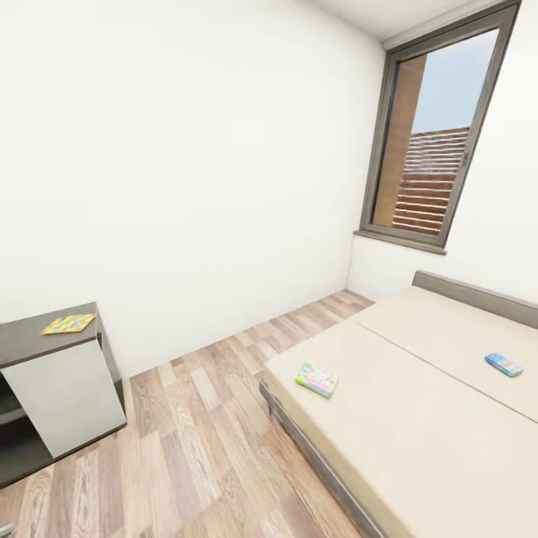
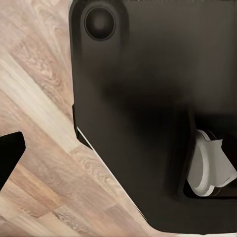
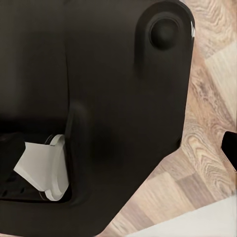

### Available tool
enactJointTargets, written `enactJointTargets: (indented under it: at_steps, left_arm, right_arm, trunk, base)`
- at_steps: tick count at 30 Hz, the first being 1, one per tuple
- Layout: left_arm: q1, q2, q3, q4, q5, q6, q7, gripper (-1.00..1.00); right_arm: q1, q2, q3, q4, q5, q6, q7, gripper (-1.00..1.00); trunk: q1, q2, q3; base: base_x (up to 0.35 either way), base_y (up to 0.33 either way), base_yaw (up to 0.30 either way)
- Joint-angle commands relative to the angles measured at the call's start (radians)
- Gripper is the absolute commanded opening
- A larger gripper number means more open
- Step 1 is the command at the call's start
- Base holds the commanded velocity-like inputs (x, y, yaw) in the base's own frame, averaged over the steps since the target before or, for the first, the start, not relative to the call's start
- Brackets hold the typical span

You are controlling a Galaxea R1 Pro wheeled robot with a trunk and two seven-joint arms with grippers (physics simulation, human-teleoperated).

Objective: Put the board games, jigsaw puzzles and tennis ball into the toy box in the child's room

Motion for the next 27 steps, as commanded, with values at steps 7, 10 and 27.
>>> enactJointTargets:
  at_steps: [7,10,27]
  left_arm:
    - [0.000,0.000,0.001,0.001,0.001,0.000,0.000,1.00]
    - [0.000,0.000,0.001,0.001,0.001,0.000,0.000,1.00]
    - [0.000,0.000,0.001,0.001,0.001,0.000,0.000,1.00]
  right_arm:
    - [0.000,0.000,0.000,0.000,0.001,-0.003,0.000,1.00]
    - [0.000,0.000,0.000,0.000,0.001,-0.003,0.000,1.00]
    - [0.000,0.000,0.000,0.000,0.001,-0.004,0.000,1.00]
  trunk:
    - [0.000,-0.001,-0.001]
    - [0.000,-0.001,-0.001]
    - [0.000,-0.001,-0.001]
  base:
    - [0.000,0.000,0.275]
    - [0.000,0.000,0.275]
    - [0.000,0.000,0.275]
